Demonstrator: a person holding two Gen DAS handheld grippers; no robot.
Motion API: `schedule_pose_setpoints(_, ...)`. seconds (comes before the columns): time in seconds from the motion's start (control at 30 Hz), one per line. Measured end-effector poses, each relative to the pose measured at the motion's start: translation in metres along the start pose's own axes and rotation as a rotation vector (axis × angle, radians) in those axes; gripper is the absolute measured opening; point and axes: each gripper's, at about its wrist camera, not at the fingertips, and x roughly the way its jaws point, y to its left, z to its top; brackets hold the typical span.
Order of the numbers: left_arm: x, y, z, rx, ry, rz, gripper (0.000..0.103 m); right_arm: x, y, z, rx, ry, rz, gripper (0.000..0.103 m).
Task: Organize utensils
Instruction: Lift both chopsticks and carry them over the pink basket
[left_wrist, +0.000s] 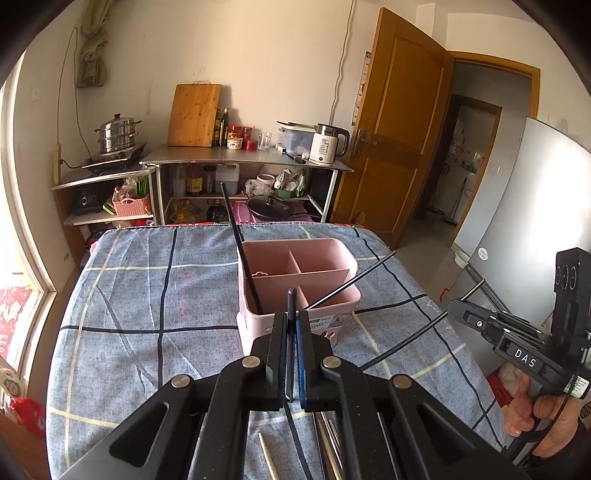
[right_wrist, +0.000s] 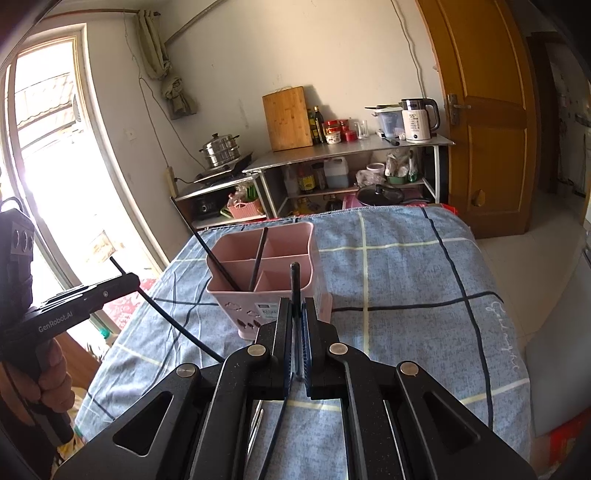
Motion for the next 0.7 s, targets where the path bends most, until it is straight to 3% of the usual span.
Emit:
schedule_pose_setpoints(0.4,-0.028,0.003,0.015,-0.006,-0.020,-0.023,0.004,-0.021,0.019,0.013,-0.056,-0.047,0.036,0.005)
schedule_pose_setpoints(0.7,-0.052,0.007,0.053,-0.008,-0.085,-0.031,0.004,-0.025,0.036,0.038,-0.060,-0.099,0.098,0.005)
